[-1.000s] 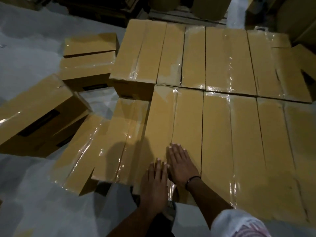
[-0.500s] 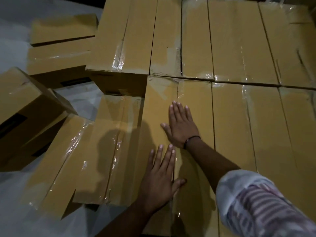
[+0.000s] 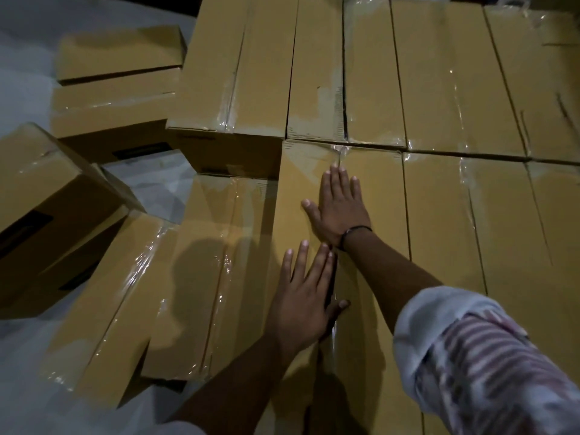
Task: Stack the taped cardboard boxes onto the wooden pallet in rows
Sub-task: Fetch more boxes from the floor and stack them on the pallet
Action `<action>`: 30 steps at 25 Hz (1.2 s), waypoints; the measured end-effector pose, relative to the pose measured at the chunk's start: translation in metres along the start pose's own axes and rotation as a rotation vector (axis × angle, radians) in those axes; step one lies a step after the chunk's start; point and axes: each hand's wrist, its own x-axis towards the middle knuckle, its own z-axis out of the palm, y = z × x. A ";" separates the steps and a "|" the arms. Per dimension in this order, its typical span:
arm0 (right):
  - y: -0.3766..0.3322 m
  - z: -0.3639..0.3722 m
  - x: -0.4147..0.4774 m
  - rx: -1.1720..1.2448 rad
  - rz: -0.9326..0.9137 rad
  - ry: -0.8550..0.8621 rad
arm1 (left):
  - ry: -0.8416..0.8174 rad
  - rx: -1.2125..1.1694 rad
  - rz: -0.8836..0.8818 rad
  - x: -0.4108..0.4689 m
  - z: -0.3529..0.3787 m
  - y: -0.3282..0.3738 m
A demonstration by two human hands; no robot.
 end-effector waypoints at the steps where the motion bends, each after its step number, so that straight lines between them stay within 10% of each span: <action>1: -0.005 0.005 -0.014 0.015 0.002 0.001 | -0.002 -0.010 0.011 -0.011 0.004 0.004; 13: -0.074 -0.008 -0.231 0.125 -0.085 -0.168 | -0.093 0.054 -0.072 -0.184 -0.008 0.031; 30: -0.410 -0.133 -0.366 0.179 -0.202 0.073 | 0.080 -0.066 -0.584 -0.520 -0.156 -0.223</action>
